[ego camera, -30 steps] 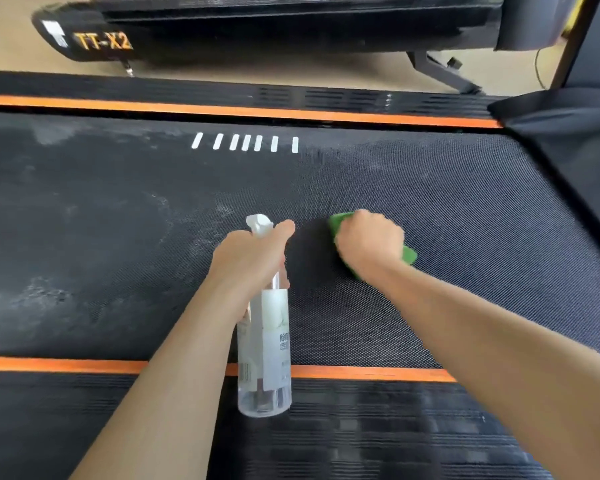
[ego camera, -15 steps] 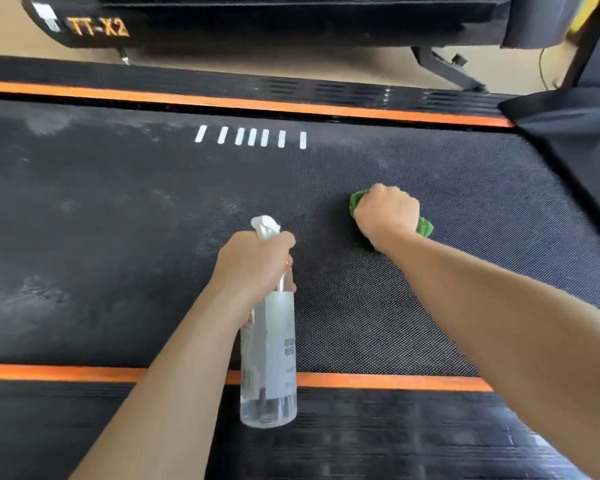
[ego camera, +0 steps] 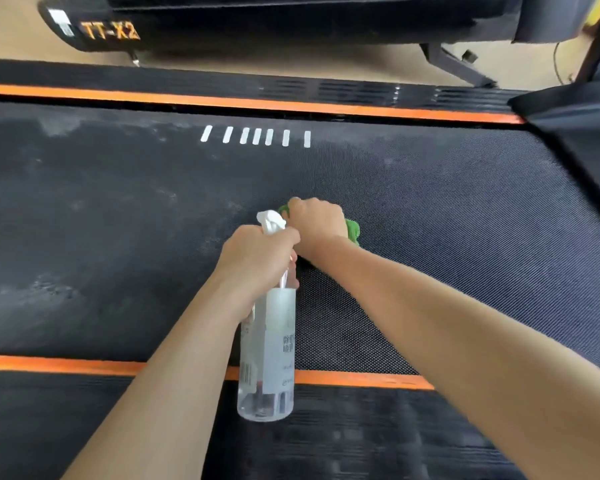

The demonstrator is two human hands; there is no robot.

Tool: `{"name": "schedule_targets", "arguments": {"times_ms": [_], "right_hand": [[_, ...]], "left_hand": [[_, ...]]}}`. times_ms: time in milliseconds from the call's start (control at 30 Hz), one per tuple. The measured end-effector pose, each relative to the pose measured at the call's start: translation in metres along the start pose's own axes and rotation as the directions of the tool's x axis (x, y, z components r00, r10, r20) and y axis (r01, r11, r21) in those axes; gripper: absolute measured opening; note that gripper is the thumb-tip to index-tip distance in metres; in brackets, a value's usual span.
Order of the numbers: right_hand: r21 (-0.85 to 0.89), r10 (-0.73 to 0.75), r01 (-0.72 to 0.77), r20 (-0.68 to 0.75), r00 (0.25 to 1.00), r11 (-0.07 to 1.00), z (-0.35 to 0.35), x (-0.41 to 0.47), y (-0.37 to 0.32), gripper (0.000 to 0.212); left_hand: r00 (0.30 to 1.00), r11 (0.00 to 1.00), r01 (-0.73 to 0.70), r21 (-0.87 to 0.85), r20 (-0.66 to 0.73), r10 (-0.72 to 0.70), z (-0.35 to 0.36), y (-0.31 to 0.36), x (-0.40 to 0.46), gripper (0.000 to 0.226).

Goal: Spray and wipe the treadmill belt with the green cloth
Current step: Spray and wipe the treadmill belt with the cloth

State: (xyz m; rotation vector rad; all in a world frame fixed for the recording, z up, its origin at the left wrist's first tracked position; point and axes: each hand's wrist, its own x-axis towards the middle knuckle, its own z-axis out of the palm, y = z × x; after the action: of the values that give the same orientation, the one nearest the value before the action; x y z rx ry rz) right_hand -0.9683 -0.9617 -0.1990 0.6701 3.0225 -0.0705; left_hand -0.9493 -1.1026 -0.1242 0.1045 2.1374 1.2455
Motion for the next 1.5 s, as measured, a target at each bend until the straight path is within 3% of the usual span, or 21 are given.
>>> {"name": "schedule_targets", "arguments": {"times_ms": [167, 267, 367, 467, 533, 700, 833, 933, 1067, 1233, 1367, 1433, 1500], "right_hand": [[0.046, -0.187, 0.186, 0.017, 0.982, 0.981, 0.002, -0.093, 0.027, 0.023], [0.010, -0.237, 0.237, 0.026, 0.971, 0.972, -0.001, -0.100, 0.056, 0.031], [-0.106, -0.037, 0.030, -0.064, 0.997, 0.994, -0.003, -0.041, 0.088, 0.033], [-0.039, 0.263, -0.269, -0.124, 0.957, 0.962, 0.001, 0.005, 0.108, 0.032], [0.002, 0.304, -0.305, -0.102, 0.947, 0.952, 0.006, 0.006, 0.096, 0.028], [0.057, -0.057, 0.055, 0.026, 0.998, 0.997, 0.002, -0.084, 0.059, 0.031], [0.027, -0.352, 0.351, 0.054, 0.935, 0.936, 0.006, -0.148, 0.056, 0.027], [-0.115, -0.421, 0.427, 0.068, 0.904, 0.897, 0.001, -0.152, 0.112, 0.033], [-0.237, -0.188, 0.188, 0.021, 0.982, 0.953, -0.008, -0.161, 0.211, 0.040], [-0.103, 0.063, -0.070, -0.074, 0.995, 0.992, 0.007, -0.157, 0.208, 0.030], [-0.094, 0.120, -0.131, -0.116, 0.986, 0.987, 0.005, -0.158, 0.211, 0.035], [-0.088, 0.122, -0.133, -0.120, 0.985, 0.987, 0.004, -0.160, 0.210, 0.037], [-0.074, 0.132, -0.143, -0.134, 0.982, 0.987, 0.004, -0.162, 0.208, 0.037]], "left_hand": [[1.000, 1.000, 0.001, 0.018, 0.030, -0.002, 0.007, 0.002, 0.004, 0.023], [0.999, 1.000, -0.007, 0.018, 0.033, 0.007, 0.008, 0.002, 0.001, 0.024], [1.000, 1.000, -0.010, 0.013, 0.027, 0.009, 0.008, 0.003, -0.003, 0.024], [0.998, 0.998, -0.035, 0.056, 0.057, 0.032, 0.011, 0.006, -0.005, 0.026], [0.997, 0.996, -0.043, 0.082, 0.070, 0.038, 0.013, 0.008, -0.005, 0.026], [0.995, 0.999, -0.025, 0.040, 0.098, 0.021, 0.009, 0.014, -0.015, 0.024], [0.990, 0.996, -0.064, 0.058, 0.131, 0.056, 0.008, 0.014, -0.026, 0.025], [0.979, 0.989, -0.097, 0.113, 0.192, 0.074, 0.018, 0.012, -0.036, 0.027], [0.946, 0.961, -0.162, 0.225, 0.314, 0.086, 0.028, 0.010, -0.045, 0.030], [0.931, 0.913, -0.236, 0.332, 0.347, 0.115, 0.039, 0.010, -0.057, 0.031], [0.896, 0.800, -0.337, 0.496, 0.431, 0.110, 0.056, 0.005, -0.071, 0.039], [0.903, 0.739, -0.368, 0.564, 0.407, 0.139, 0.063, 0.006, -0.074, 0.044], [0.917, 0.750, -0.354, 0.559, 0.363, 0.163, 0.066, 0.007, -0.073, 0.045]]}}
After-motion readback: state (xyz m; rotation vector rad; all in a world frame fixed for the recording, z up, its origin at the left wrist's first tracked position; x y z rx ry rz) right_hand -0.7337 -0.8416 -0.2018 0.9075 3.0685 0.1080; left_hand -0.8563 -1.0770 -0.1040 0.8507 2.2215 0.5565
